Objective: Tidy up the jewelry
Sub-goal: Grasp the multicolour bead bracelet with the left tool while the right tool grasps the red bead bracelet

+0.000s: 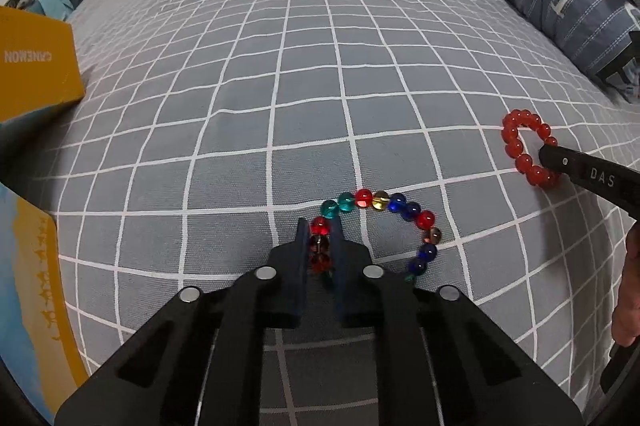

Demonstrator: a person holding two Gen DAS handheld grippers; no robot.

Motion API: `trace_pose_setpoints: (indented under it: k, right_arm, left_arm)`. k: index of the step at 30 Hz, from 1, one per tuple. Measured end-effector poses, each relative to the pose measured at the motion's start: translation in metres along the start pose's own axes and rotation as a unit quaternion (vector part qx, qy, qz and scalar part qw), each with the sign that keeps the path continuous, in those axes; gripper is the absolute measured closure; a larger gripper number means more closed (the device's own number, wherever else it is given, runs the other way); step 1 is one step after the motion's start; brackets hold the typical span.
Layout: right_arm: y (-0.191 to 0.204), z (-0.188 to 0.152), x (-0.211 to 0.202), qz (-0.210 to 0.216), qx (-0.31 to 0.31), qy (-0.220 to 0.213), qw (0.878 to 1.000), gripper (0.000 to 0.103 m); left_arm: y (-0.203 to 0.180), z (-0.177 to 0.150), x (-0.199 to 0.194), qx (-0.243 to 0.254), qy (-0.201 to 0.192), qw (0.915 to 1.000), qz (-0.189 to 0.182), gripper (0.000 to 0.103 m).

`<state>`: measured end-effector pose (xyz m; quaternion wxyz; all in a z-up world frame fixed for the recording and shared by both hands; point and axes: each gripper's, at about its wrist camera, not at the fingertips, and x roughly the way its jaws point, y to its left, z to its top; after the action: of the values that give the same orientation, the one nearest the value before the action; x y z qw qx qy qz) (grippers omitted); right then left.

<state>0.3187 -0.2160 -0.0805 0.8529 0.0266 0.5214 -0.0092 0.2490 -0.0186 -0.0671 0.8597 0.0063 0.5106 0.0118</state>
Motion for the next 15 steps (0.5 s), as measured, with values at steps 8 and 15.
trace_pose_setpoints:
  k: [8,15]
  right_arm:
    - [0.0,-0.002,-0.008,0.002,0.005,-0.009,1.0,0.09]
    - [0.0,-0.005,-0.02,0.011,0.005,-0.022,1.0,0.09]
  left_arm:
    - [0.004,0.001,-0.006,-0.007,-0.004,0.9999,-0.015,0.094]
    - [0.006,0.002,-0.021,-0.005,-0.017,0.9996,-0.024,0.094]
